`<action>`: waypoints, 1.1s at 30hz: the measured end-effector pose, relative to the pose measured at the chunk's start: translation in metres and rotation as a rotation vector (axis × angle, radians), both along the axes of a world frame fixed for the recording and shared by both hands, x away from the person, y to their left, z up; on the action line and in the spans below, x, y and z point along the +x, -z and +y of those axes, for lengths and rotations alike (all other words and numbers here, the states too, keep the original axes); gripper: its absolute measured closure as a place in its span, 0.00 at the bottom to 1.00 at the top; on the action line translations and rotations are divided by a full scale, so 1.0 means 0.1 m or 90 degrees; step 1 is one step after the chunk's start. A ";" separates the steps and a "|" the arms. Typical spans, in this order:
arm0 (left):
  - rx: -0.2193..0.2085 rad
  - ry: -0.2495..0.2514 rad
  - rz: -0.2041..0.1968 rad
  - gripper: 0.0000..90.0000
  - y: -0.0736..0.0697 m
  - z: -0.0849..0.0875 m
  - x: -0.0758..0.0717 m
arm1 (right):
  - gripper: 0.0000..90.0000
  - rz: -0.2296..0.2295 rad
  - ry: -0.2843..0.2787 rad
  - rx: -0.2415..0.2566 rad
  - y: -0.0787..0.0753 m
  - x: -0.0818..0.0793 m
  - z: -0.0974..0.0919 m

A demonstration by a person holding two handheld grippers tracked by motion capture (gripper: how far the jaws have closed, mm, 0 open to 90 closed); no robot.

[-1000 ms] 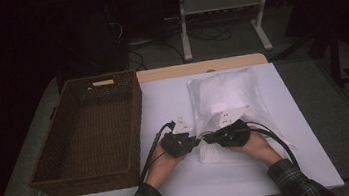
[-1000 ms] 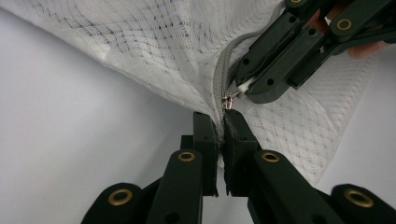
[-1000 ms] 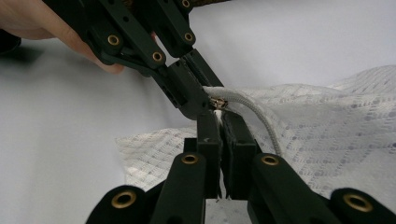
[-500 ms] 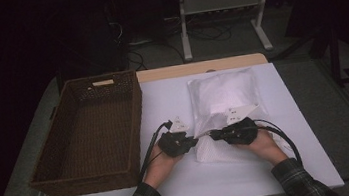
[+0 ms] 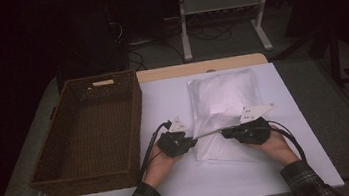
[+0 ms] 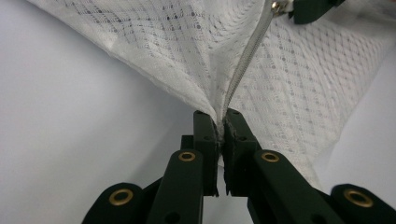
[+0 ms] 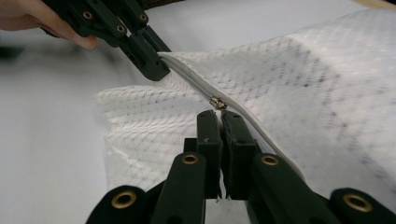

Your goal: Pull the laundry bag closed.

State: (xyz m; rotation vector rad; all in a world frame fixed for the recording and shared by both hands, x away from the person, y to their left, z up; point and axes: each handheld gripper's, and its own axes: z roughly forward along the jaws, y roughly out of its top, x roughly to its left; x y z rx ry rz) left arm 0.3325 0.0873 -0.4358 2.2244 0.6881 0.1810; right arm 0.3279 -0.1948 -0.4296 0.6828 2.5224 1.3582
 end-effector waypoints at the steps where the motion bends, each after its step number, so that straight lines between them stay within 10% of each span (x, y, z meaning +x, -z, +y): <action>1: 0.000 0.001 0.000 0.95 0.00 0.00 0.00 | 0.96 -0.003 0.004 0.003 0.00 -0.01 -0.02; 33: 0.015 -0.002 0.015 0.95 0.03 -0.01 0.01 | 0.96 0.007 0.140 0.036 0.01 -0.21 -0.91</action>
